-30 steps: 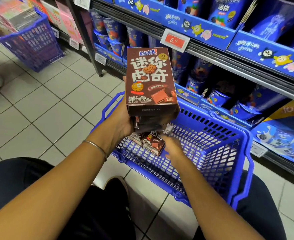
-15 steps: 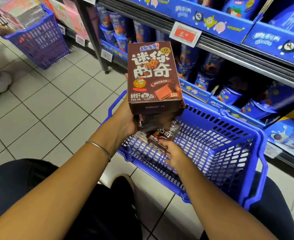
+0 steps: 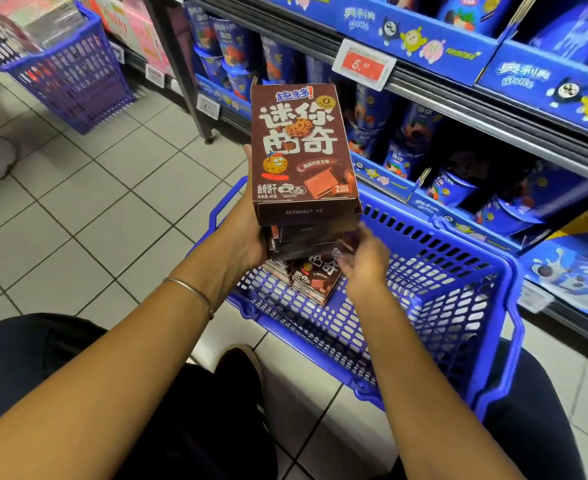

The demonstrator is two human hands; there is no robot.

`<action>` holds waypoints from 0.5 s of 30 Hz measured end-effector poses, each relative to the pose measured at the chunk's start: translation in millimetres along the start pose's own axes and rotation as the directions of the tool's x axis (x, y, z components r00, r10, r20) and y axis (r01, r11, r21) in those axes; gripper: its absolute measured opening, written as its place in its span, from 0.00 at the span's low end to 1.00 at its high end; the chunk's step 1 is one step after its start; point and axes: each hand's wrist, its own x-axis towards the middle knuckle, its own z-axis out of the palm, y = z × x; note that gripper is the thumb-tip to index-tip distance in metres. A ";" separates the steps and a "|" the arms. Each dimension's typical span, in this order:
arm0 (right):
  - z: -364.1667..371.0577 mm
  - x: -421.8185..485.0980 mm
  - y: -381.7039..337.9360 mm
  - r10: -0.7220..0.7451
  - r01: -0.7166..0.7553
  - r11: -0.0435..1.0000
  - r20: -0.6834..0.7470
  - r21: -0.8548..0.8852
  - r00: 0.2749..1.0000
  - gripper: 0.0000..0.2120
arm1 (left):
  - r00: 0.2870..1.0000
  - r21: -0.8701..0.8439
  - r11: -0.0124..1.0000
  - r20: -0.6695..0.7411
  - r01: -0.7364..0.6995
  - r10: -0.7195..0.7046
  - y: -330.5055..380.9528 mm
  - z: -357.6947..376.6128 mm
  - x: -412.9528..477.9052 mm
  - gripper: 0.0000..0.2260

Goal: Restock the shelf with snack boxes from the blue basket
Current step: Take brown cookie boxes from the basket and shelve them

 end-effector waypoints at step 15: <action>-2.3 -45.7 -89.6 -0.113 0.146 0.989 0.617 -0.003 0.779 0.17 | 0.987 0.133 0.990 -0.147 -0.044 0.063 5.4 20.6 -1.0 0.53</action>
